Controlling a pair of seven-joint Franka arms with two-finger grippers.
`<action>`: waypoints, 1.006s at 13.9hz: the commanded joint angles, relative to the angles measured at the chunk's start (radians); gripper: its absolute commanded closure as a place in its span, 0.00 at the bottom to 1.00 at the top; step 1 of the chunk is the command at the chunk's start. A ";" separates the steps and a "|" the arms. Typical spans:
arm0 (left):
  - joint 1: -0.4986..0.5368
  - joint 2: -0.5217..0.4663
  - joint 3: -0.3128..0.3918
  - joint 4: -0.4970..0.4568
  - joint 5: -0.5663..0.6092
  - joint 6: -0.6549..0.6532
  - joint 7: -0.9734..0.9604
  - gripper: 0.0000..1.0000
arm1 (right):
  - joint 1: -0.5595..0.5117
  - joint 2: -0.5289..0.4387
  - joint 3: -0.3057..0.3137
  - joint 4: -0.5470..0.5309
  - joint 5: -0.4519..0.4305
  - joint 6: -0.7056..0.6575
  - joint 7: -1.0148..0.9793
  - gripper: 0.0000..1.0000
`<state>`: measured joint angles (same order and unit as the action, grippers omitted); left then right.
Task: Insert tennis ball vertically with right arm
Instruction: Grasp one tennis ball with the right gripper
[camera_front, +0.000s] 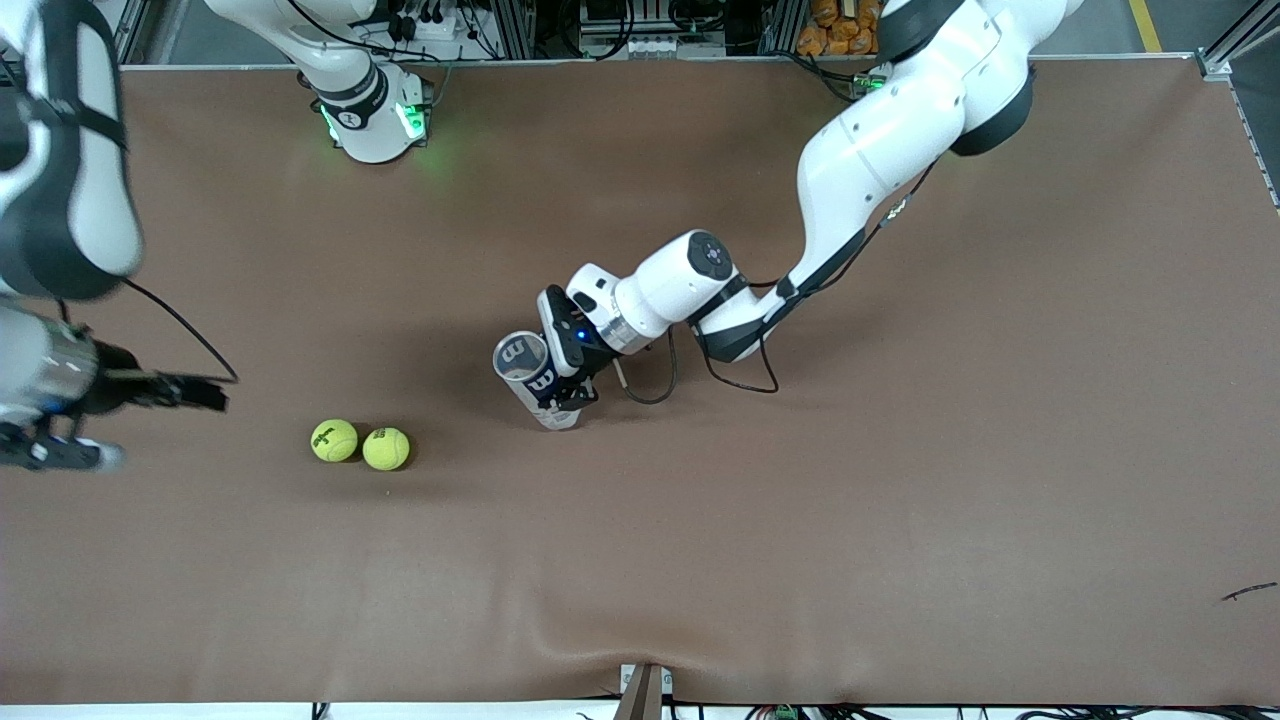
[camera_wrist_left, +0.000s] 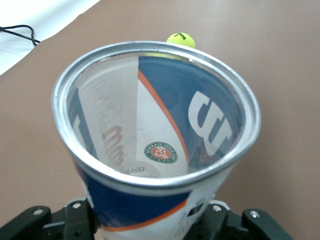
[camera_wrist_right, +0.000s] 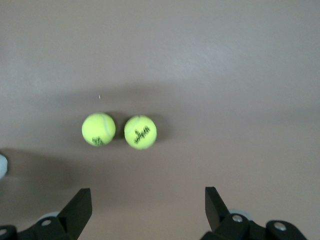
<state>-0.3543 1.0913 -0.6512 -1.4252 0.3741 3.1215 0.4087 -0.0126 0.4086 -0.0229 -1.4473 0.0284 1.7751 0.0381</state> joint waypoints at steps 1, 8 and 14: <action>-0.002 0.004 -0.004 0.002 -0.029 0.029 -0.024 0.32 | 0.014 0.081 0.001 0.030 0.010 0.085 0.092 0.00; 0.008 0.002 -0.004 -0.012 -0.032 0.032 -0.146 0.31 | 0.132 0.229 0.001 0.028 0.010 0.219 0.305 0.00; 0.011 -0.005 -0.002 -0.052 -0.018 0.048 -0.137 0.28 | 0.158 0.288 0.001 -0.004 0.045 0.322 0.330 0.00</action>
<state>-0.3512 1.1050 -0.6528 -1.4280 0.3635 3.1617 0.2716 0.1391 0.6858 -0.0181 -1.4499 0.0593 2.0885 0.3548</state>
